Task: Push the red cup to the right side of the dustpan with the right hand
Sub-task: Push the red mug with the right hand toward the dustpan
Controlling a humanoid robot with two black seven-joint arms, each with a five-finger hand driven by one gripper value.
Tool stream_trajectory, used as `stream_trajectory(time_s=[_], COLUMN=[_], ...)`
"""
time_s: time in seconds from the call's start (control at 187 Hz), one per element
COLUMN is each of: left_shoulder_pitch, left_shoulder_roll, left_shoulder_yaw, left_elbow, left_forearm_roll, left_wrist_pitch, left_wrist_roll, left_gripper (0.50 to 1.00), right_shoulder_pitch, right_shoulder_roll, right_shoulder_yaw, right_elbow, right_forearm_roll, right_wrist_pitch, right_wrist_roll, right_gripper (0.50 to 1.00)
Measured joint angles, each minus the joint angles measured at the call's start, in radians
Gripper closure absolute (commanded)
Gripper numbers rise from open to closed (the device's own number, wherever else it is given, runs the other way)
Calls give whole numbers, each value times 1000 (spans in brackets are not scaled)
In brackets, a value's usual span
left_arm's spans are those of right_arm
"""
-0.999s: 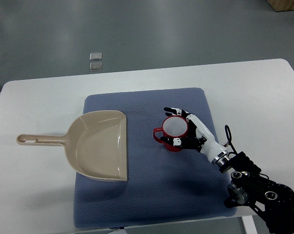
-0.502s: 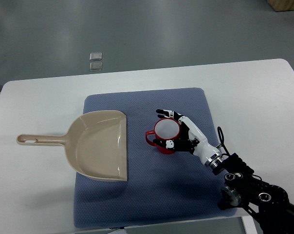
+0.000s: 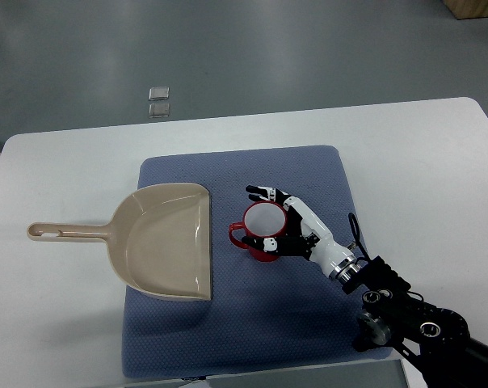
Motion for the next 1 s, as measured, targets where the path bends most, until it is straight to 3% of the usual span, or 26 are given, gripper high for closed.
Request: stream_trajectory(time_s=[0.999], left_shoulder_pitch=[0], left_shoulder_roll=[0], left_shoulder_yaw=[0], left_elbow=[0], left_forearm_roll=[0], left_wrist_pitch=[0], left_wrist_roll=[0], left_gripper=[500], right_shoulder_pitch=[10], right_shoulder_roll=[54], right_shoulder_yaw=[-78], right_elbow=[2], right_forearm_roll=[-48], right_wrist_pitch=[7], right_wrist_roll=[0], right_gripper=[574])
